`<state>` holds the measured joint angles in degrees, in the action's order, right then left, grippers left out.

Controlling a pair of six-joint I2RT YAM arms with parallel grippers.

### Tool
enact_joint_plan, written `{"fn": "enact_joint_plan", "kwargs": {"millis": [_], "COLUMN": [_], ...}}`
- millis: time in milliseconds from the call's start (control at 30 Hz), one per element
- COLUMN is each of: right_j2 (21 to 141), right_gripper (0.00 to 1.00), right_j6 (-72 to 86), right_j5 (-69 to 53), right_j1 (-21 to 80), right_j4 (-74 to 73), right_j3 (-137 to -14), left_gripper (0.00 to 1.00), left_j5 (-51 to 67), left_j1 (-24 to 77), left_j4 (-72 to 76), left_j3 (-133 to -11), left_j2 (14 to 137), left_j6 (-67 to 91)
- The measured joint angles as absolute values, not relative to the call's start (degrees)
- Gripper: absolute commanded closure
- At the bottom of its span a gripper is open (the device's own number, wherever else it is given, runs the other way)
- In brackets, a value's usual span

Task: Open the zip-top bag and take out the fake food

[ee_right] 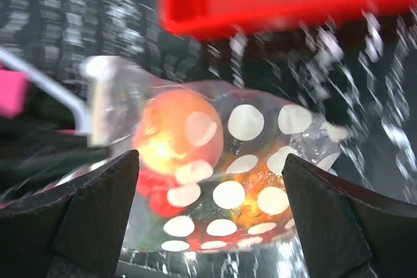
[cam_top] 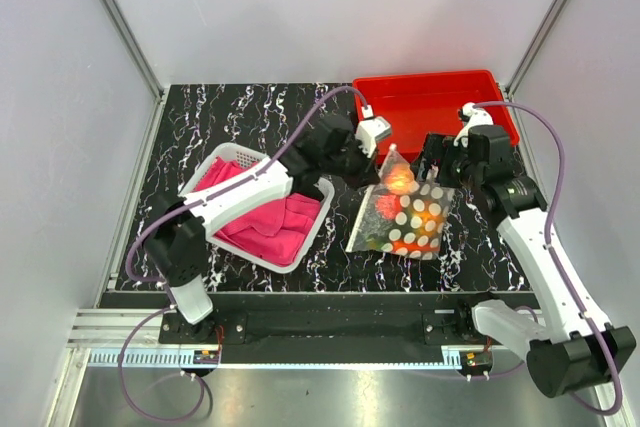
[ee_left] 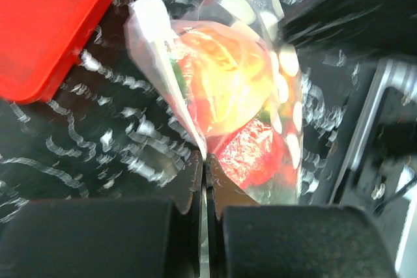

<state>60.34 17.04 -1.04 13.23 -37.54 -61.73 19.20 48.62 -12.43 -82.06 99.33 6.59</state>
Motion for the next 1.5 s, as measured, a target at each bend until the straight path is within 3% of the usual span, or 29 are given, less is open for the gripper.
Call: {"fn": "enact_joint_plan", "kwargs": {"millis": [433,800,1333,1500], "right_j2": [50.5,45.3,42.2,44.5], "right_gripper": [0.01,0.00,0.01,0.16], "right_j6": [10.7,8.6,4.5,4.7], "right_j5": [-23.7,-28.2,-35.7,-40.4], "right_j1": [13.2,13.2,13.2,13.2], "right_j4": [-18.5,-13.9,-1.6,2.0], "right_j3": [-49.7,-49.5,-39.7,-39.7], "left_gripper": [1.00,1.00,1.00,1.00], "left_j5": [37.6,46.5,55.4,56.5], "left_j1": [41.7,41.2,40.9,40.9], "left_j4": [-32.3,-41.8,-48.4,-50.2], "left_j3": [-87.3,-101.1,-102.1,-101.6], "left_j2": [98.2,97.9,98.7,98.7], "left_j6": [-12.8,-18.8,-24.1,-25.1]}}
